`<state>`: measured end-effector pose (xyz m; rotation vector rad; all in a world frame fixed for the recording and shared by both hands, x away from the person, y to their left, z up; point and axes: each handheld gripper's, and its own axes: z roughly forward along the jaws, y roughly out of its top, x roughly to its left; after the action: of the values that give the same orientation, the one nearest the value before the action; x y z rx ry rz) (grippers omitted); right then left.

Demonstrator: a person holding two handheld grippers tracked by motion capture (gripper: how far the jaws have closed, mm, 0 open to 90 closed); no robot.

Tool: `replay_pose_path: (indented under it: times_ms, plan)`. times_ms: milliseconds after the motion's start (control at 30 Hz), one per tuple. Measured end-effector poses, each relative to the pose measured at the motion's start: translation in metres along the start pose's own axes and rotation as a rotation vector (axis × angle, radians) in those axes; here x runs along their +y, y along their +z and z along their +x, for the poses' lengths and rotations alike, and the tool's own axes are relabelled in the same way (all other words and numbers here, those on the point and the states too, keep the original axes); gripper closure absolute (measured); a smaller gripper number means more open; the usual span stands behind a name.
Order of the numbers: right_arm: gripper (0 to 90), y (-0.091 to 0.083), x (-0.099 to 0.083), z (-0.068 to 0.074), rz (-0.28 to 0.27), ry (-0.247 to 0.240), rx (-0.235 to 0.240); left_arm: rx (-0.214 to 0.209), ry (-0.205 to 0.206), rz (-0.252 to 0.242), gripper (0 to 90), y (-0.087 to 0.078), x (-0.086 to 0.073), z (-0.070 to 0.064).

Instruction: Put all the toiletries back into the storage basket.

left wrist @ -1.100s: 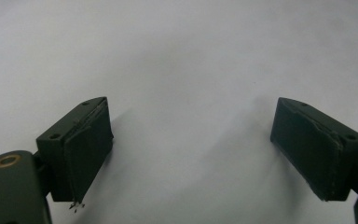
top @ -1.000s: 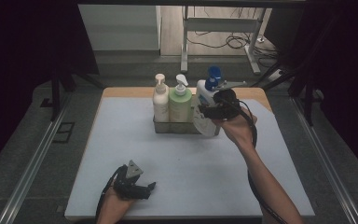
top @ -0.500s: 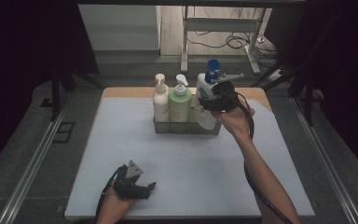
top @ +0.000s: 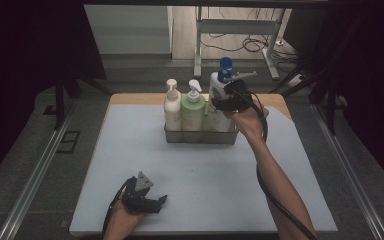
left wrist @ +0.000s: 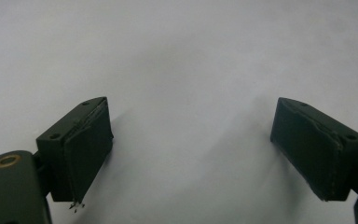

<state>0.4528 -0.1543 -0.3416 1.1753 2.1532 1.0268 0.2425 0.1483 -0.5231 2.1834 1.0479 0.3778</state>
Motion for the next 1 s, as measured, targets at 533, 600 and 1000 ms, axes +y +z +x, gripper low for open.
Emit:
replay_pose_path:
  times_ms: [533, 600, 1000]
  plan:
    - [41.2, 0.025, -0.003, -0.004, 0.014, 0.011, -0.01, -0.001, -0.001, 0.002, 12.3, 0.0, 0.0, 0.0]
    - [41.2, 0.025, -0.004, -0.004, 0.016, 0.014, -0.009, -0.001, 0.0, 0.002, 12.3, 0.0, 0.0, 0.0]
    - [41.2, 0.035, -0.022, -0.001, 0.033, 0.025, 0.005, -0.001, -0.004, 0.001, 12.3, 0.0, 0.0, 0.0]
